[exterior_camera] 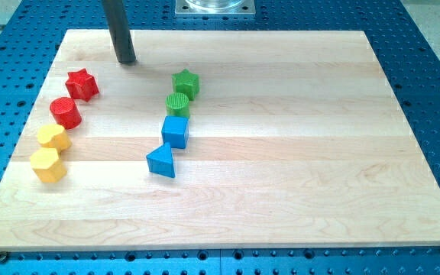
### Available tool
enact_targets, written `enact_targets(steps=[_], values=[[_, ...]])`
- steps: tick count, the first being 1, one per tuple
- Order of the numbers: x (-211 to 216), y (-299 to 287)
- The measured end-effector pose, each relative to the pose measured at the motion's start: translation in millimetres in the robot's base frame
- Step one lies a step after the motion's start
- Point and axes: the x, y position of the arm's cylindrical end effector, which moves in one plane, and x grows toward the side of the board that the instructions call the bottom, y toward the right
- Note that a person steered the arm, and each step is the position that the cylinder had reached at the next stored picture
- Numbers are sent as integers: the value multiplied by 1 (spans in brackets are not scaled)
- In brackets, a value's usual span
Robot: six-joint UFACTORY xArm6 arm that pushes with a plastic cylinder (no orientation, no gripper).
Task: Place the arm above the green star
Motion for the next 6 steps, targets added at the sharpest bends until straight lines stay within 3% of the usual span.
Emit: enact_targets(steps=[4, 5, 6], values=[[1, 0], [1, 16], [1, 72]])
